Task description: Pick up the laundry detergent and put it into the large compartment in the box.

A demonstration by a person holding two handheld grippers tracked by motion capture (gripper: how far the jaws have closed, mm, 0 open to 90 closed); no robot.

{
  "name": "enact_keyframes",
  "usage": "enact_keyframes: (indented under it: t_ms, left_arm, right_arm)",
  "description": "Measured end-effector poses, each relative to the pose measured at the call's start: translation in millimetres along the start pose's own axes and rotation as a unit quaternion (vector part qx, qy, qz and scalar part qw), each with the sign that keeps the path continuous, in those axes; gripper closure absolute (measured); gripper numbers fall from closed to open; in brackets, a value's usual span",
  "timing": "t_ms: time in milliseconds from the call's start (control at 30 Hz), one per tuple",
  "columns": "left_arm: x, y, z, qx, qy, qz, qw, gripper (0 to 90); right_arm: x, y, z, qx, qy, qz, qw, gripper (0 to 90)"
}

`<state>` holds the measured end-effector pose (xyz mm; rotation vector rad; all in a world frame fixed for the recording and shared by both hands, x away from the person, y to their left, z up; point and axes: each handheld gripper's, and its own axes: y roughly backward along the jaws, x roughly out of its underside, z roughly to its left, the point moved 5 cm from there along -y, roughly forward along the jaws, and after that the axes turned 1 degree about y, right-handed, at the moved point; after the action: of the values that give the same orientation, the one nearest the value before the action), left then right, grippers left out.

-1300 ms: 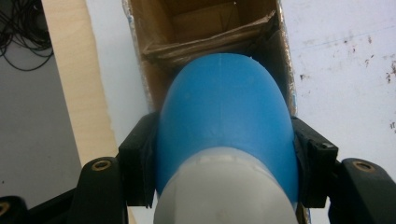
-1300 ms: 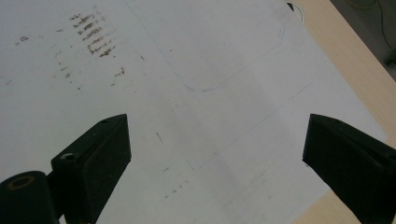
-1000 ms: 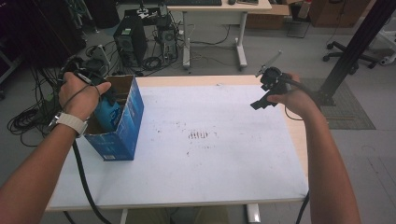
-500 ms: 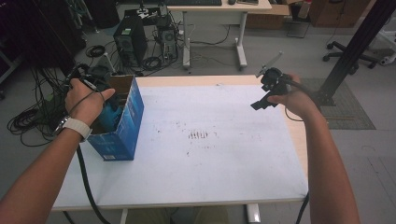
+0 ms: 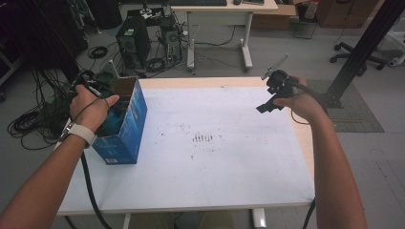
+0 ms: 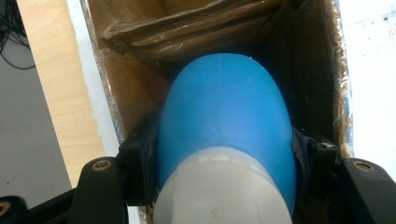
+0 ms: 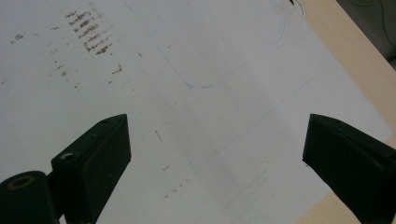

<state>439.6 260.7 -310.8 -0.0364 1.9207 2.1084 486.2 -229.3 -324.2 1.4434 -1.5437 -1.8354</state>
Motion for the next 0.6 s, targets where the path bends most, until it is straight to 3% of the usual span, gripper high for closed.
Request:
enact_keyframes:
  t_ms: [600]
  left_arm:
    - [4.2,-15.7,1.3,0.003,0.000,0.005,1.0000,37.6]
  right_arm:
    - [2.8,-2.1,-1.2,-0.001,-0.004,0.001,1.0000,7.8]
